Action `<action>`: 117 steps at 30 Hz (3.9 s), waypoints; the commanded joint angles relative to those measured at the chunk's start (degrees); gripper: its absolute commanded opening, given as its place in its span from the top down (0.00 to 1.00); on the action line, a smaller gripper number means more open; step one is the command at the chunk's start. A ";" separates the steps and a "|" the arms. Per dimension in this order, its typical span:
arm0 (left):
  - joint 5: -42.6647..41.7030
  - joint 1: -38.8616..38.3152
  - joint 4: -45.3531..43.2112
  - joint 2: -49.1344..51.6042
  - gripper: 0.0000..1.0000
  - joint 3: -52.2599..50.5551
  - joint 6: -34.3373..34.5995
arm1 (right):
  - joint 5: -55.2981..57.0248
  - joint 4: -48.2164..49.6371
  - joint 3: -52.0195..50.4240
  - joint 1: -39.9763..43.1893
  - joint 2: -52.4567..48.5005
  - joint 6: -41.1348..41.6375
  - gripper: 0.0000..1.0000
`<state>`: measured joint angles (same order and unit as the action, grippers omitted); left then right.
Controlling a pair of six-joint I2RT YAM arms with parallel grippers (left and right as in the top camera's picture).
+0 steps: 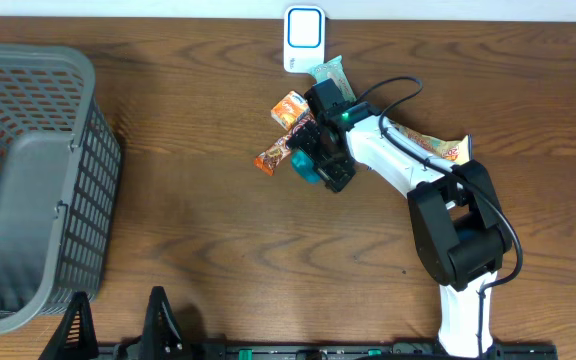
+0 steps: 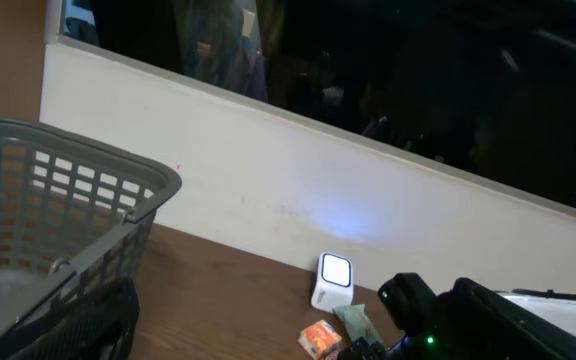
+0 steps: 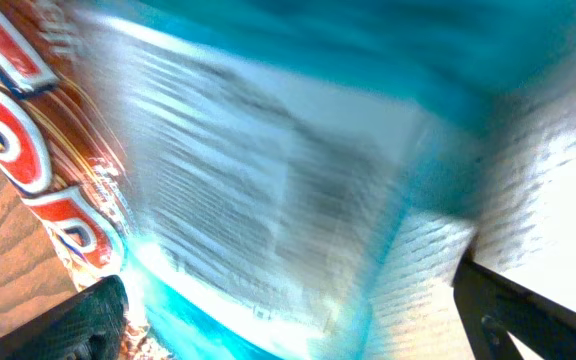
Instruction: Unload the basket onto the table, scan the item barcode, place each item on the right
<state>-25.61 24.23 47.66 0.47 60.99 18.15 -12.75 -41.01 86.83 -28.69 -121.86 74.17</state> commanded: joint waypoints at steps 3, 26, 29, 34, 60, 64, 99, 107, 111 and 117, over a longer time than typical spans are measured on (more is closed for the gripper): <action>-0.74 0.24 -0.11 -0.28 0.02 -0.17 -0.52 | -2.14 -1.14 -2.34 -0.48 -2.73 1.75 0.01; -0.74 0.24 0.31 -0.28 0.02 -0.17 -0.52 | 17.75 4.72 -2.56 -0.22 0.11 -26.69 0.01; -0.74 0.24 0.31 -0.28 0.02 -0.17 -0.52 | 17.09 3.98 -2.56 0.59 -2.12 -26.67 0.05; -0.74 0.24 0.33 -0.28 0.02 -0.17 -0.52 | 17.11 2.40 -2.58 0.87 -2.78 -27.82 0.18; -0.74 0.24 0.33 -0.28 0.02 -0.17 -0.52 | 11.17 2.01 -2.54 -0.50 -2.27 -40.46 0.94; -0.74 0.24 0.33 -0.28 0.02 -0.17 -0.52 | 10.64 1.79 -2.54 -0.50 -1.05 -41.86 0.99; -0.74 0.24 0.33 -0.28 0.02 -0.17 -0.52 | 14.69 5.42 -2.54 -1.92 6.03 -38.45 0.01; -0.74 0.24 0.33 -0.28 0.02 -0.17 -0.50 | 17.38 13.16 -2.54 -1.33 2.97 -32.39 0.09; -0.74 0.24 0.33 -0.28 0.02 -0.17 -0.50 | 17.33 14.82 -2.54 -0.33 1.22 -29.77 0.11; -0.74 0.24 0.33 -0.28 0.02 -0.17 -0.50 | 17.18 19.28 -2.54 0.24 -1.29 -28.96 0.14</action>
<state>-25.61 24.23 48.18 0.47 60.99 18.13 3.46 -22.85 84.27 -28.73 -121.67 43.42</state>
